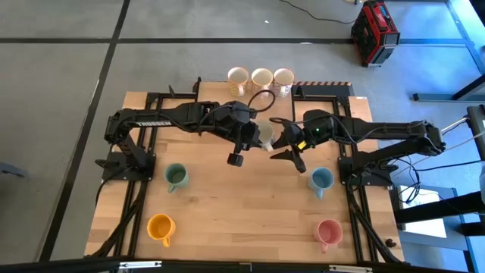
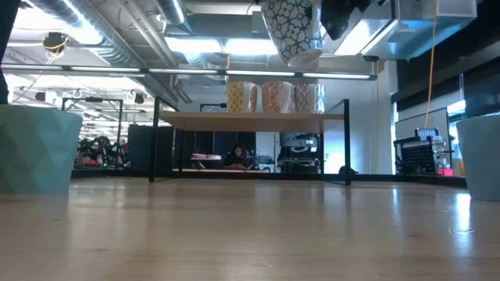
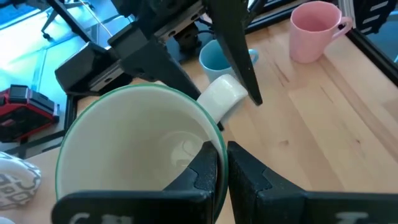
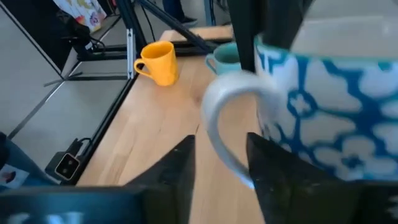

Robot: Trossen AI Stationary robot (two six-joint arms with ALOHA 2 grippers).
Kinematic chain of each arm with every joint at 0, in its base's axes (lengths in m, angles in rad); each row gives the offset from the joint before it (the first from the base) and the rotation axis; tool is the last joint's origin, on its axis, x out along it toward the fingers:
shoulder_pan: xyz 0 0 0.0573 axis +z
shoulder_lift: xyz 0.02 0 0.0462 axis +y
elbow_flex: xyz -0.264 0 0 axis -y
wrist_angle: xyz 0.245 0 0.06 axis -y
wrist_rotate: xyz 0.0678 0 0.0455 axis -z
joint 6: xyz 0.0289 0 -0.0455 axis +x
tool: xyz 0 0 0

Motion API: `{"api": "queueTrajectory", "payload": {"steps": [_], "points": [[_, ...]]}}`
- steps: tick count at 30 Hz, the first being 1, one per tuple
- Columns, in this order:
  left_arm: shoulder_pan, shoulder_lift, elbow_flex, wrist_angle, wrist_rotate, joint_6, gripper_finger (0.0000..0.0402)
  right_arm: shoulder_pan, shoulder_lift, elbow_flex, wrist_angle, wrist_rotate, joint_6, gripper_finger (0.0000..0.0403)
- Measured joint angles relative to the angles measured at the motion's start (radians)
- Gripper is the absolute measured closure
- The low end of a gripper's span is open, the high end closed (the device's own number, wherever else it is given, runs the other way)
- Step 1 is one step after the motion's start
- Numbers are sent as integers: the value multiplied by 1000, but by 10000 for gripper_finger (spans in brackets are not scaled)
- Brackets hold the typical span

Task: Place coffee mugs
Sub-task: Put the blue patterned mug on the shelf

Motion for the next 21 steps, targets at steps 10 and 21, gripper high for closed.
{"api": "queueTrajectory", "payload": {"steps": [10, 21], "points": [[5, 1, 0, 19, 6, 2, 384, 2, -1, 0, 33, -8, -136, 385], [7, -5, 2, 52, -144, -160, 310, 1, 0, 15, -4, 81, -185, 399]]}}
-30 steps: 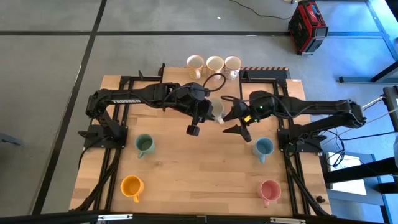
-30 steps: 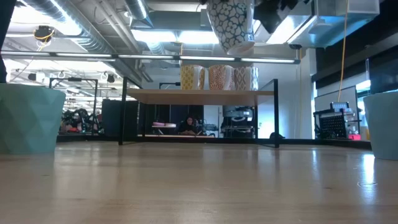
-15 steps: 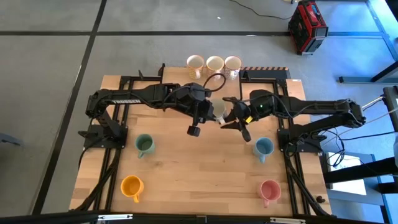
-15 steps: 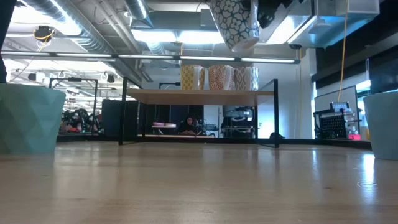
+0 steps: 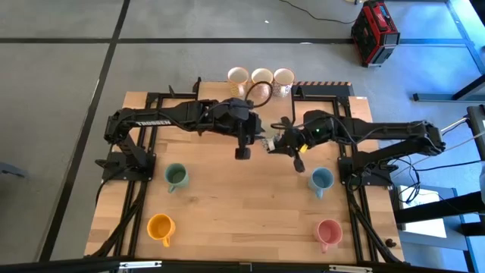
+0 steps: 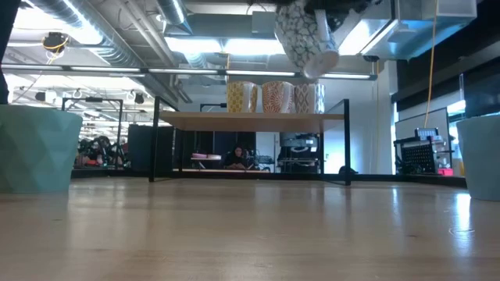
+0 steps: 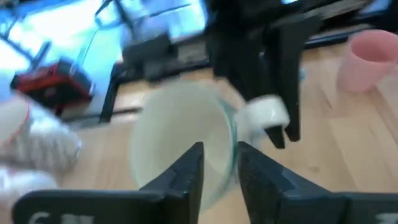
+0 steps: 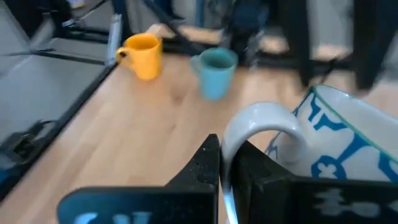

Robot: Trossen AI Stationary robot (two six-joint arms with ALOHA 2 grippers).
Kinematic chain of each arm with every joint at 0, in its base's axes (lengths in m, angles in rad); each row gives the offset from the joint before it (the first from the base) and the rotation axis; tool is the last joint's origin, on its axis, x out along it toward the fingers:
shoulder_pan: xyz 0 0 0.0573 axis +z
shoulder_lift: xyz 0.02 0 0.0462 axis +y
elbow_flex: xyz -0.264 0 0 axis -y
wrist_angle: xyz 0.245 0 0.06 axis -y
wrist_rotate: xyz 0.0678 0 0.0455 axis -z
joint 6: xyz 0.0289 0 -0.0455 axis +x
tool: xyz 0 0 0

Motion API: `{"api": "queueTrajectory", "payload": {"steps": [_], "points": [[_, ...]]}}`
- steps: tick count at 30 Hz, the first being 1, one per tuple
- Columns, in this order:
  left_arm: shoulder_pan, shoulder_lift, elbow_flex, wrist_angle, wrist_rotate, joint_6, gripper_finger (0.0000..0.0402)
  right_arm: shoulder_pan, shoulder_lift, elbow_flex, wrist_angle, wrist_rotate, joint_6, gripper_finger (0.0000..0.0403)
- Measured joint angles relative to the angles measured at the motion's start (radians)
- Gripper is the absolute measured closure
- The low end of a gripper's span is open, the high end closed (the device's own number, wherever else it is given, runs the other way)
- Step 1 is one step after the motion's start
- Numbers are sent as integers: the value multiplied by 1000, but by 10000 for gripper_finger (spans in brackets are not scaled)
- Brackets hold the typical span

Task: Place coffee mugs
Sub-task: Put the blue patterned mug on the shelf

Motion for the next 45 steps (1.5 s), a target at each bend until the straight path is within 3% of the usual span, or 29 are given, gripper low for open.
{"api": "queueTrajectory", "payload": {"steps": [9, 13, 18, 24, 29, 35, 45], "points": [[-28, -60, -2, -67, -36, -305, 259, 0, -3, 43, -4, 154, -90, 401], [-74, -67, 0, -35, -134, -390, 258, 0, -2, 43, -2, 189, -107, 401], [-130, -41, -1, 38, -245, -420, 258, 0, 0, 43, 2, 226, -116, 402], [-147, -21, -2, 75, -266, -421, 258, 0, 0, 32, 13, 194, -133, 402], [-176, -34, -90, 169, -264, -415, 258, 0, 0, -105, 194, 119, -54, 402], [-199, -86, -240, 265, -227, -458, 257, 0, 26, -277, 470, 129, 0, 402], [-209, -224, -493, 377, -234, -563, 257, 1, 274, -434, 803, 120, 141, 402]]}}
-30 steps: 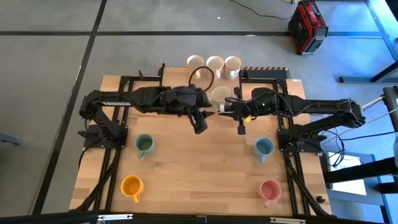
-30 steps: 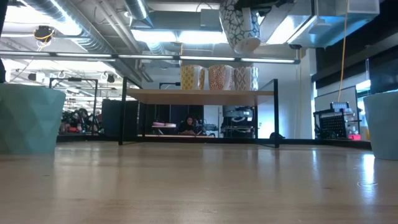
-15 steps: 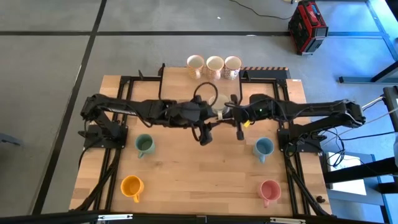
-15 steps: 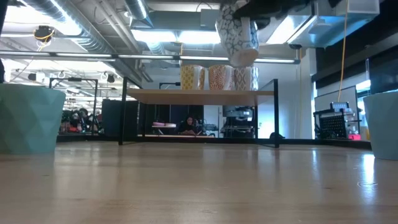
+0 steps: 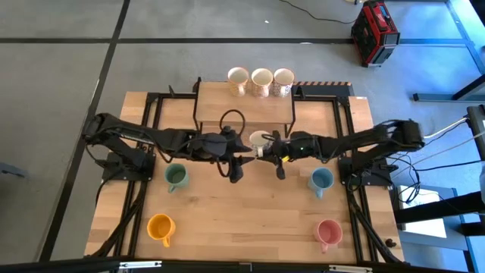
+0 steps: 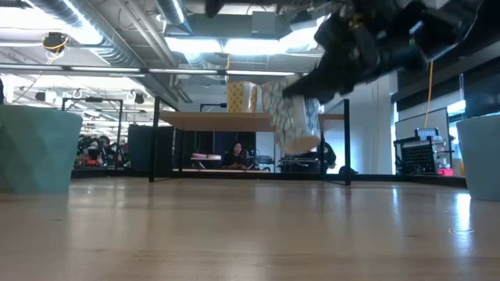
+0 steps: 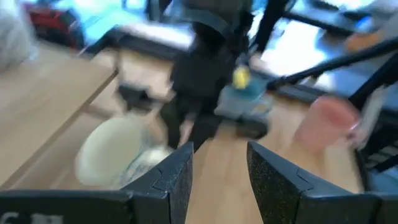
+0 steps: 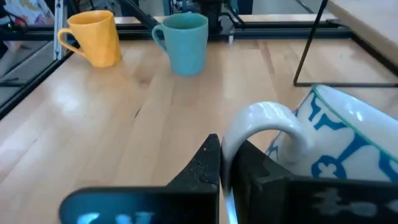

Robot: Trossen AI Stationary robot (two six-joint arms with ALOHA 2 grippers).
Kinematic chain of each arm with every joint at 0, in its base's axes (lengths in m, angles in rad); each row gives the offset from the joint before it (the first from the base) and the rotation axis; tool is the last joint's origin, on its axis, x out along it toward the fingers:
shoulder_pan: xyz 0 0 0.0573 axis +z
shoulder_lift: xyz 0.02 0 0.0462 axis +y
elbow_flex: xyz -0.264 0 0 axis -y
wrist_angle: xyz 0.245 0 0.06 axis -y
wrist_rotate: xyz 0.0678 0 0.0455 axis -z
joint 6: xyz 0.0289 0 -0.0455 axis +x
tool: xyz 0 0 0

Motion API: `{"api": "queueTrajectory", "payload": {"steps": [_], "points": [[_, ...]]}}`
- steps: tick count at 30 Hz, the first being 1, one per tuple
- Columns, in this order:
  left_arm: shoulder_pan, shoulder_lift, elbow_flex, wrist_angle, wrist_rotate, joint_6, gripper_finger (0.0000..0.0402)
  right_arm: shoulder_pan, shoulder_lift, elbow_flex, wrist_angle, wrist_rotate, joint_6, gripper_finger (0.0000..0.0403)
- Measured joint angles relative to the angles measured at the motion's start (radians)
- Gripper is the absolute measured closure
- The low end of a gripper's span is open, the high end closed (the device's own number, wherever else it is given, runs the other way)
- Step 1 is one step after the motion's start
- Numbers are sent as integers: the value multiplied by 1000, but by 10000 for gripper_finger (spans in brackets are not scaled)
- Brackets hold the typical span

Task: Place coffee mugs
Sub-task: Put the blue patterned mug on the shelf

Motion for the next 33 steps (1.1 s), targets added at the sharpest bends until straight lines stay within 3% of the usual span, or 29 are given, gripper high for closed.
{"api": "queueTrajectory", "payload": {"steps": [12, 19, 23, 33], "points": [[0, -30, -29, -62, -3, 2, 257, 0, 314, 2, 324, 54, -37, 402], [6, -30, -29, -73, -22, 65, 257, 0, 372, 4, 391, 51, -92, 402], [8, -29, -29, -73, -29, 71, 257, -2, 377, 5, 386, -30, -94, 396], [14, -29, -29, -84, -8, 101, 257, 0, 381, 3, 306, 0, -32, 290]]}}
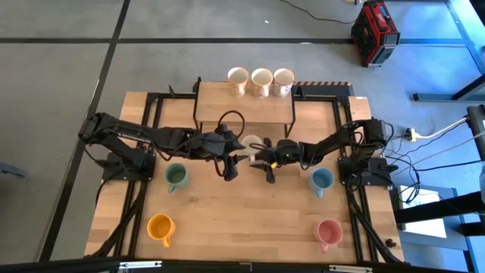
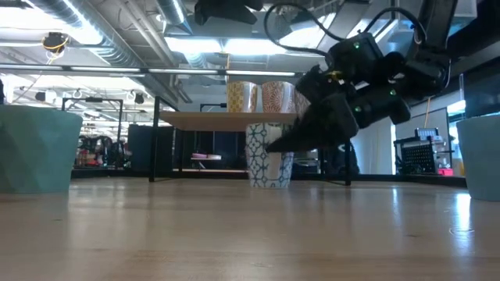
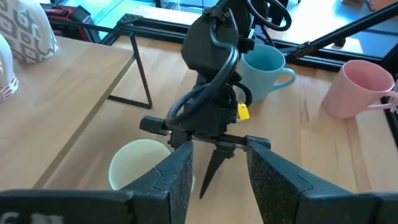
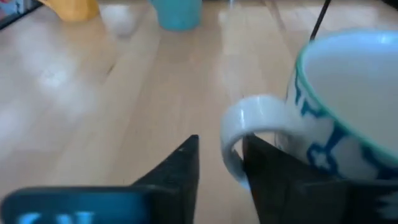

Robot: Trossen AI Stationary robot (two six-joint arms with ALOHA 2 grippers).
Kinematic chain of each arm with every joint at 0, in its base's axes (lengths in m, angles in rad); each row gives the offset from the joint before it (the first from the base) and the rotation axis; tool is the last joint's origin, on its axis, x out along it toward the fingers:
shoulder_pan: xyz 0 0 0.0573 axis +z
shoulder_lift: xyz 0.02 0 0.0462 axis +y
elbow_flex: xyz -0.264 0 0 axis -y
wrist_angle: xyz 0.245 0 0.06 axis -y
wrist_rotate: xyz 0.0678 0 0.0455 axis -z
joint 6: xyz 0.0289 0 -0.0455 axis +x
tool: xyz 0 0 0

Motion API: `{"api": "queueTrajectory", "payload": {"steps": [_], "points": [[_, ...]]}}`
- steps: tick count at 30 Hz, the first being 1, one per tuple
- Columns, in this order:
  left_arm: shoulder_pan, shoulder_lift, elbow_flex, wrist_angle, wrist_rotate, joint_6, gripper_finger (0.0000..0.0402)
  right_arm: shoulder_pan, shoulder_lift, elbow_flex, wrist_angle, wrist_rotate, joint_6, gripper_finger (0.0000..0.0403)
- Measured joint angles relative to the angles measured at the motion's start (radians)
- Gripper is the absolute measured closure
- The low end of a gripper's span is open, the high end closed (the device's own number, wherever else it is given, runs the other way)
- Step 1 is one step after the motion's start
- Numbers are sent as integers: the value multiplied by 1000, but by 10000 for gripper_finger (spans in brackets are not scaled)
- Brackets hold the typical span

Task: Place coffee mugs
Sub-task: Put the blue patterned mug on the shelf

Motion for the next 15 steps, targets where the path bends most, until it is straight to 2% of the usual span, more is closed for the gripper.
{"api": "queueTrajectory", "payload": {"steps": [6, 9, 15], "points": [[-1, 0, 0, 0, -18, -5, 257, 0, -76, 0, -190, -1, 5, 245], [-3, 1, 0, 0, -19, -21, 257, 0, -157, -1, -323, -1, -6, 239], [-4, 13, 0, 3, -19, -33, 257, -1, -292, 0, -425, -1, -33, 238]]}}
